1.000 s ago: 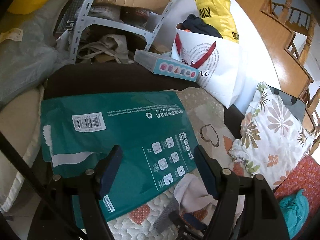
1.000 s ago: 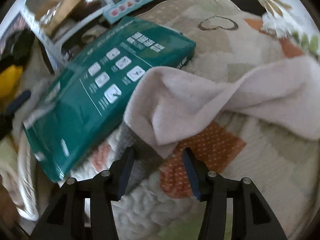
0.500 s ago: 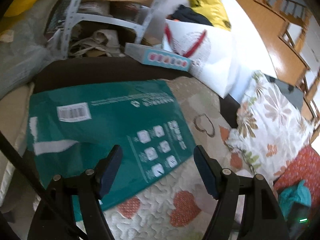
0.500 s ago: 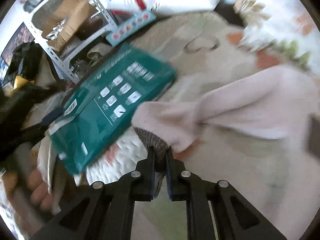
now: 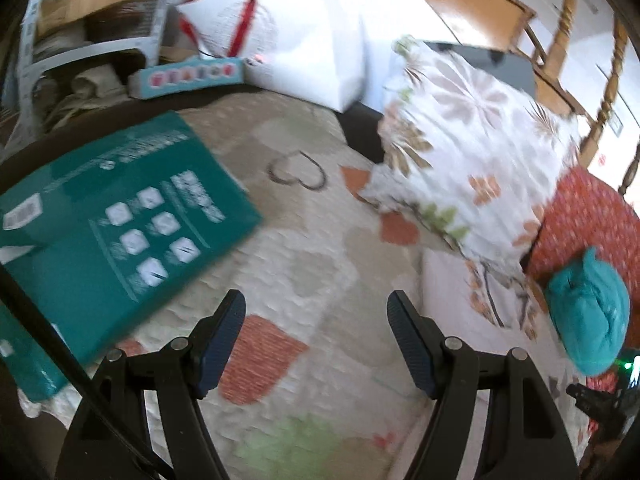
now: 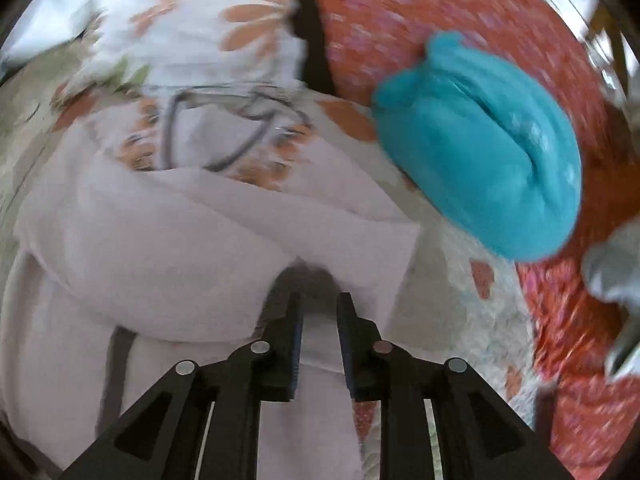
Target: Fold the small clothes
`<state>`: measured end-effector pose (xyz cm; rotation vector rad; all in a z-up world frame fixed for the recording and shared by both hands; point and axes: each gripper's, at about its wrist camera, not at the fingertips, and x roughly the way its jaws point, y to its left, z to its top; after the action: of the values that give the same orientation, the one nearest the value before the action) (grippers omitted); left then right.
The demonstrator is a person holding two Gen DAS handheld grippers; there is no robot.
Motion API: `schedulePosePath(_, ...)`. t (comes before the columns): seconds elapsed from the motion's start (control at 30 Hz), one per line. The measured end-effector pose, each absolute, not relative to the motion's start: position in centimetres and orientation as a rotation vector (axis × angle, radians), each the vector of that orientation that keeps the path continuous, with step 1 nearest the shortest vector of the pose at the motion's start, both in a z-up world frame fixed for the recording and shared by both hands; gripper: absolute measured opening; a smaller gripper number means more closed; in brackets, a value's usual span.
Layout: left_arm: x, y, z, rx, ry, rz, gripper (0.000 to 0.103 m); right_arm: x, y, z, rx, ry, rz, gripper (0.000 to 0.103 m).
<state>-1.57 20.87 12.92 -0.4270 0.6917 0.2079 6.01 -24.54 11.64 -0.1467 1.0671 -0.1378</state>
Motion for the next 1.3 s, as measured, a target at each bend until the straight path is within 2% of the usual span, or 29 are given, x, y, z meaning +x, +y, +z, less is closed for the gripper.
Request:
schedulePosePath(0.03, -1.5, 20.5, 12.8, -0.423, 0.696, 0.204, 0.072, 5.8, -24.7, 11.9, -0.114, 1.058, -0.111, 0.044)
schedulePosePath(0.1, -0.8, 19.6, 12.5, -0.421, 0.715, 0.184, 0.072, 5.7, -24.0, 12.4, -0.091, 1.048, -0.054, 0.050)
schedulePosePath(0.37, 2.0, 14.9, 9.2, -0.341, 0.878, 0.059, 0.073, 4.3, -24.0, 11.6, -0.045, 1.015, -0.037, 0.050)
schedulePosePath(0.53, 2.5, 11.2, 6.0, -0.296, 1.001, -0.059, 0.073, 1.4, -18.7, 9.0, -0.050, 1.024, 0.141, 0.050)
schedulePosePath(0.67, 3.0, 7.2, 3.0, -0.213, 1.103, -0.137, 0.073, -1.2, -17.9, 7.8, -0.049, 1.006, 0.159, 0.050)
schedulePosePath(0.7, 3.0, 6.5, 2.5, -0.188, 1.122, -0.153, 0.070, -1.9, -18.7, 7.7, -0.039, 0.999, 0.141, 0.050)
schedulePosePath(0.73, 2.9, 5.9, 2.1, -0.168, 1.134, -0.164, 0.052, -2.5, -19.6, 7.7, -0.028, 0.993, 0.122, 0.050)
schedulePosePath(0.77, 2.7, 5.5, 2.1, -0.127, 1.128, -0.151, 0.028, -3.3, -21.0, 7.9, -0.009, 0.984, 0.095, 0.050)
schedulePosePath(0.83, 2.3, 5.9, 2.8, -0.154, 1.107, -0.181, 0.021, -4.6, -24.1, 8.4, 0.035, 0.969, 0.034, 0.050)
schedulePosePath(1.03, -0.3, 11.2, 5.4, -0.258, 0.997, -0.072, 0.021, -9.1, -33.0, 7.6, 0.215, 0.976, -0.123, 0.053)
schedulePosePath(1.1, -1.6, 12.4, 4.9, -0.295, 1.001, -0.092, 0.030, -10.6, -34.5, 6.6, 0.310, 0.984, -0.119, 0.054)
schedulePosePath(1.13, -2.1, 12.7, 4.5, -0.317, 1.013, -0.113, 0.039, -11.2, -34.8, 6.0, 0.351, 0.987, -0.107, 0.054)
schedulePosePath(1.17, -2.5, 12.8, 4.1, -0.333, 1.024, -0.130, 0.043, -11.7, -35.0, 5.5, 0.391, 0.988, -0.087, 0.054)
schedulePosePath(1.3, -5.3, 12.2, 2.3, -0.386, 1.040, -0.212, 0.046, -13.3, -34.4, 4.0, 0.511, 0.978, -0.008, 0.059)
